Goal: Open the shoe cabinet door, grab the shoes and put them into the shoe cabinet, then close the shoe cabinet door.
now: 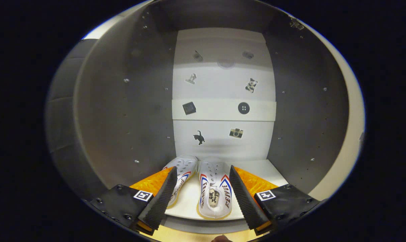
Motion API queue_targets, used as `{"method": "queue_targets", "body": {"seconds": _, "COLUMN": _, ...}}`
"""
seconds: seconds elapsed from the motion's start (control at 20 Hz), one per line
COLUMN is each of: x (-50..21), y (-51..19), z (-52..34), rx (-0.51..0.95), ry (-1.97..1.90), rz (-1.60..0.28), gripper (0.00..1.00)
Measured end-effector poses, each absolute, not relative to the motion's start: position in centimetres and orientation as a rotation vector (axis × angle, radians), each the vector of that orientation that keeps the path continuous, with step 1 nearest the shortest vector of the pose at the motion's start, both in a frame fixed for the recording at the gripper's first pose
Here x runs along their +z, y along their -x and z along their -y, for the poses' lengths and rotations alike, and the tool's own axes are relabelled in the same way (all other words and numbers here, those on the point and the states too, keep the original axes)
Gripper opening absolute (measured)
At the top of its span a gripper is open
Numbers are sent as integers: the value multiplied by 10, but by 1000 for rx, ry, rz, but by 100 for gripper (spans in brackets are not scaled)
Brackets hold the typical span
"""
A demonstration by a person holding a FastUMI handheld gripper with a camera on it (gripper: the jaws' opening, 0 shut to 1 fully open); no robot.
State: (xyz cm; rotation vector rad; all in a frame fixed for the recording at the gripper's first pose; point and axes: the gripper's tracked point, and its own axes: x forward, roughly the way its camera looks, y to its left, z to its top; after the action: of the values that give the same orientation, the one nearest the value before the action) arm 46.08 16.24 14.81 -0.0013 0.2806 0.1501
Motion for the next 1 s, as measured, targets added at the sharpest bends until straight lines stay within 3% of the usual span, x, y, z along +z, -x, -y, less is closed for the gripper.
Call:
{"method": "queue_targets", "body": {"seconds": 0.1, "x": 166, "y": -429, "z": -161, "rx": 159, "ry": -2, "rz": -245, "gripper": 96}}
{"method": "queue_targets", "body": {"seconds": 1.0, "x": 228, "y": -180, "z": -87, "rx": 192, "ry": -36, "rz": -170, "gripper": 96}}
